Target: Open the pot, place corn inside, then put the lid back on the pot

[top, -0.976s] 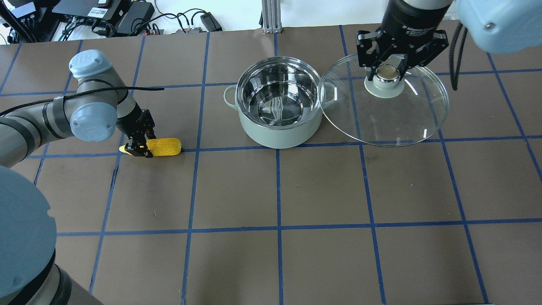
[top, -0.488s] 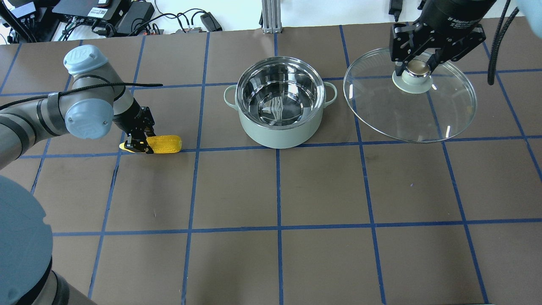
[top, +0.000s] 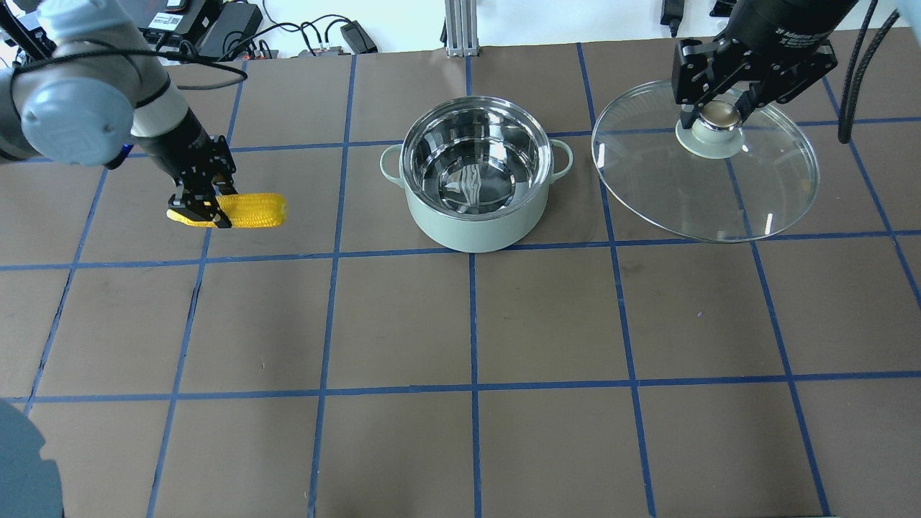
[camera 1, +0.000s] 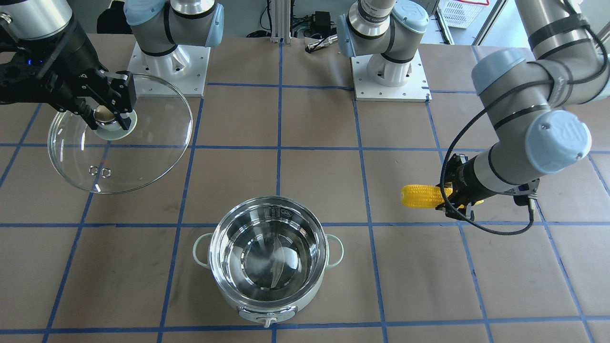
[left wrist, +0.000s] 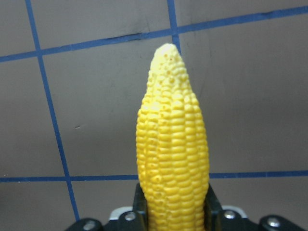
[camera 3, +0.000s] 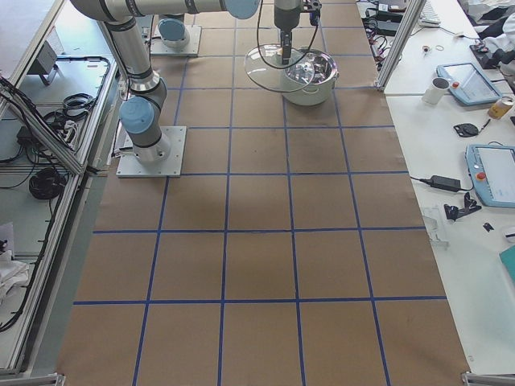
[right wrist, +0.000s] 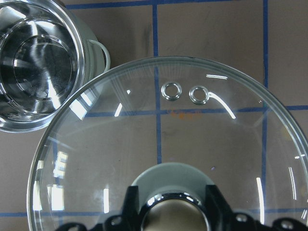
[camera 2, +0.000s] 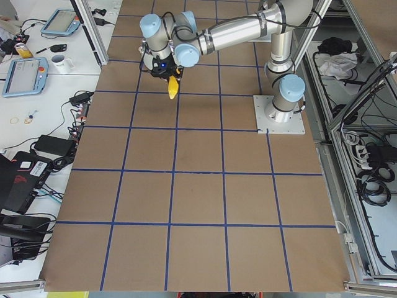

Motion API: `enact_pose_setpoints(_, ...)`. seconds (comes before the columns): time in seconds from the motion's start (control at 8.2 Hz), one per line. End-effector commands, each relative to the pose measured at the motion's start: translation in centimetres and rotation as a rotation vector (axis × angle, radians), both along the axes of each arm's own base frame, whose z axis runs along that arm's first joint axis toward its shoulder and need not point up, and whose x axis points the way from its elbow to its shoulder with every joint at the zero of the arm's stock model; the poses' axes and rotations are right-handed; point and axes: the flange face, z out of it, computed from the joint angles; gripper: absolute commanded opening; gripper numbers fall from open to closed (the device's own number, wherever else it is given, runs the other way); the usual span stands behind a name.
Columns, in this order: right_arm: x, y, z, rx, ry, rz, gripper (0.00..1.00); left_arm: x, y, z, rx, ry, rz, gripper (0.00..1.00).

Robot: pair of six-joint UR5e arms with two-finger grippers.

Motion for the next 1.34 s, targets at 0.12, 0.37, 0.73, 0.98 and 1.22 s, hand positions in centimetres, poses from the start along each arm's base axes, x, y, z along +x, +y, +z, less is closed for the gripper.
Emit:
enact_pose_setpoints(0.12,0.0,0.1,-0.1,0.003,-0.002,-0.001,0.34,-11.8,1.4,7.5,-0.053,0.006,-0.117,0.0)
enact_pose_setpoints(0.37,0.0,0.1,0.0,0.003,-0.002,-0.002,0.34,-17.5,1.6,7.6,-0.112,-0.003,-0.137,0.0)
enact_pose_setpoints(0.73,0.0,0.1,-0.1,0.003,-0.002,-0.002,0.34,-21.6,-2.1,5.2,-0.289,0.041,-0.148,0.0)
enact_pose_setpoints(0.98,0.0,0.1,-0.1,0.003,-0.002,-0.002,0.34,-23.6,-4.4,2.5,-0.335,0.075,-0.09,0.0)
enact_pose_setpoints(1.22,0.0,0.1,-0.1,0.004,-0.002,-0.002,0.34,-25.8,-5.6,0.6,-0.317,0.106,-0.01,0.0)
